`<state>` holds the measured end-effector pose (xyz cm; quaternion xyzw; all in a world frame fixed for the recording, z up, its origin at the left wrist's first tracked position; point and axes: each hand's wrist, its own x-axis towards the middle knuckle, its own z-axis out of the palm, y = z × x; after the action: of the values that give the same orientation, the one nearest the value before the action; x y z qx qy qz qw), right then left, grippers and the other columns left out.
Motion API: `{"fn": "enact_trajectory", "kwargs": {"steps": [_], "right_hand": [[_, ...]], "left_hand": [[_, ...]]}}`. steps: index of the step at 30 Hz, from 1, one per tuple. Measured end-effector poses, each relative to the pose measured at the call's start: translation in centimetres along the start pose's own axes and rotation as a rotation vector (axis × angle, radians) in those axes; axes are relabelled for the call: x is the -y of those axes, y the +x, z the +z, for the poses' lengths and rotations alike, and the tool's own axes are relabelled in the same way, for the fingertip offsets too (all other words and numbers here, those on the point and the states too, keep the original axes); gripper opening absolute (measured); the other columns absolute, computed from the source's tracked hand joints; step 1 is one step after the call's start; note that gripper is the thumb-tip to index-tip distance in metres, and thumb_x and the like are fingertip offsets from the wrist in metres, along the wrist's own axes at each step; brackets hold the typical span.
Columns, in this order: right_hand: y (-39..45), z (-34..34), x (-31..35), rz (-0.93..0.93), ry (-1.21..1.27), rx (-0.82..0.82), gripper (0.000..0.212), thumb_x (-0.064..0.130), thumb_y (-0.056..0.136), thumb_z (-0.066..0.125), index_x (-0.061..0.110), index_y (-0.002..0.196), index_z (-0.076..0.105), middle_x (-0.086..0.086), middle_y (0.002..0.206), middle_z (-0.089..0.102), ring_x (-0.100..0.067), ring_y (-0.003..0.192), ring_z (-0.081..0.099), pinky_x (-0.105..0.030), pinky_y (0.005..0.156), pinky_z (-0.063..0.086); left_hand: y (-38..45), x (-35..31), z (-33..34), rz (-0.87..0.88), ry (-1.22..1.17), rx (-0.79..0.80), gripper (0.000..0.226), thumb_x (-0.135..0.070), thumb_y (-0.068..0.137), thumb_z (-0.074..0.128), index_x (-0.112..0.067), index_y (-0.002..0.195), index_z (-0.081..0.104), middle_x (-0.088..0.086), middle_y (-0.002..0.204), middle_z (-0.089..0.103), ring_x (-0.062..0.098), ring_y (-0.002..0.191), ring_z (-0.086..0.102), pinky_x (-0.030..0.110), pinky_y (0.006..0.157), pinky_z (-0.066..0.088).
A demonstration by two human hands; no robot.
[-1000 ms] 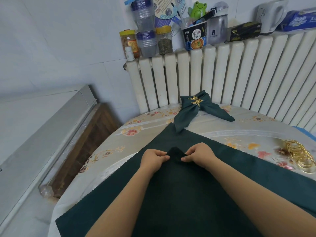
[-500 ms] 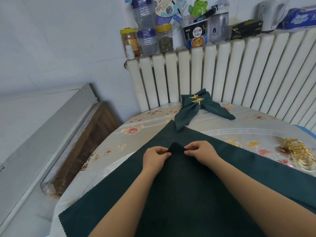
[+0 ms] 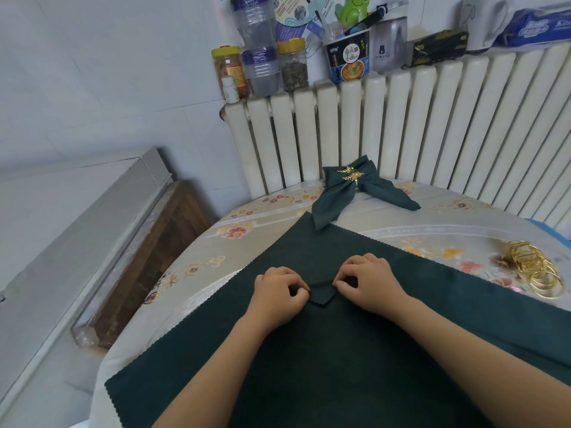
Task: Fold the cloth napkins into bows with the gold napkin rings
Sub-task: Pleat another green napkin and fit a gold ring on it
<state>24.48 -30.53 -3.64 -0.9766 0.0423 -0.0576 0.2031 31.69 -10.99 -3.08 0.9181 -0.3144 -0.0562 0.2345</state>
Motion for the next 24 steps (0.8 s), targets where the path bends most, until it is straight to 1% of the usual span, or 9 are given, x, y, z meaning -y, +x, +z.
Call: {"fn": "enact_trajectory", "kwargs": {"steps": [2,3,7,9,11,14,17,20,24], "right_hand": [[0.4,0.0,0.5,0.024,-0.077,0.046,0.031,0.061,0.081,0.056,0.035,0.096,0.061,0.013,0.114,0.051,-0.012,0.109,0.041,-0.030,0.094,0.028],[0.6,0.0,0.9,0.035,-0.105,0.080,0.036,0.063,0.078,0.058,0.033,0.098,0.058,0.011,0.115,0.050,-0.014,0.112,0.041,-0.032,0.095,0.028],[1.9,-0.2,2.3,0.091,-0.084,0.190,0.050,0.052,0.078,0.066,0.029,0.118,0.047,0.004,0.120,0.053,-0.020,0.117,0.040,-0.035,0.097,0.029],[2.1,-0.4,2.8,0.044,-0.152,0.211,0.043,0.048,0.081,0.064,0.030,0.118,0.052,0.003,0.117,0.053,-0.020,0.116,0.039,-0.036,0.097,0.028],[1.8,-0.5,3.1,-0.027,-0.187,0.165,0.031,0.044,0.083,0.063,0.029,0.110,0.059,0.004,0.111,0.050,-0.019,0.113,0.039,-0.034,0.097,0.027],[0.6,-0.5,2.9,-0.145,-0.186,0.063,0.022,0.038,0.086,0.062,0.026,0.105,0.061,0.006,0.111,0.050,-0.016,0.111,0.039,-0.029,0.095,0.027],[-0.6,-0.3,2.5,-0.271,-0.196,0.007,0.018,0.032,0.087,0.061,0.022,0.101,0.063,0.006,0.112,0.058,-0.017,0.112,0.042,-0.027,0.093,0.027],[-1.6,-0.5,2.0,-0.343,-0.186,0.038,0.016,0.032,0.089,0.057,0.025,0.102,0.065,0.010,0.107,0.063,-0.013,0.111,0.044,-0.024,0.089,0.027],[-2.6,-0.9,1.4,-0.328,-0.173,0.145,0.024,0.040,0.090,0.055,0.034,0.112,0.064,0.015,0.118,0.059,-0.008,0.112,0.045,-0.024,0.092,0.030]], "left_hand": [[0.6,-0.4,-0.1,-0.024,0.034,0.037,0.010,-0.041,0.084,0.064,-0.032,0.087,0.068,-0.014,0.109,0.054,0.005,0.109,0.042,0.026,0.094,0.024],[0.9,-0.5,-0.2,-0.043,0.036,0.065,0.010,-0.042,0.081,0.067,-0.033,0.086,0.066,-0.013,0.109,0.053,0.007,0.109,0.043,0.027,0.093,0.024],[2.0,-1.1,-0.5,-0.118,0.046,0.161,0.028,-0.042,0.076,0.073,-0.032,0.095,0.054,-0.012,0.102,0.052,0.013,0.106,0.046,0.028,0.088,0.025],[2.0,-1.5,-0.9,-0.135,0.021,0.205,0.035,-0.040,0.078,0.071,-0.030,0.105,0.051,-0.011,0.100,0.054,0.015,0.104,0.045,0.027,0.086,0.027],[1.6,-2.0,-1.1,-0.058,0.096,0.219,0.029,-0.035,0.083,0.067,-0.028,0.108,0.055,-0.011,0.099,0.055,0.013,0.101,0.045,0.027,0.089,0.026],[0.4,-2.3,-1.1,0.143,0.281,0.097,0.016,-0.028,0.086,0.059,-0.026,0.102,0.062,-0.008,0.101,0.056,0.014,0.103,0.046,0.027,0.090,0.022],[-1.2,-2.2,-0.6,0.223,0.326,0.012,0.018,-0.023,0.086,0.055,-0.026,0.102,0.062,-0.007,0.106,0.056,0.013,0.104,0.045,0.025,0.089,0.021],[-2.3,-2.0,-0.2,0.237,0.310,0.006,0.021,-0.021,0.086,0.055,-0.027,0.105,0.063,-0.010,0.109,0.056,0.010,0.107,0.044,0.024,0.092,0.021],[-3.5,-1.8,-0.4,0.242,0.254,0.103,0.028,-0.024,0.085,0.054,-0.029,0.111,0.062,-0.010,0.112,0.055,0.009,0.108,0.043,0.025,0.096,0.025]]}}
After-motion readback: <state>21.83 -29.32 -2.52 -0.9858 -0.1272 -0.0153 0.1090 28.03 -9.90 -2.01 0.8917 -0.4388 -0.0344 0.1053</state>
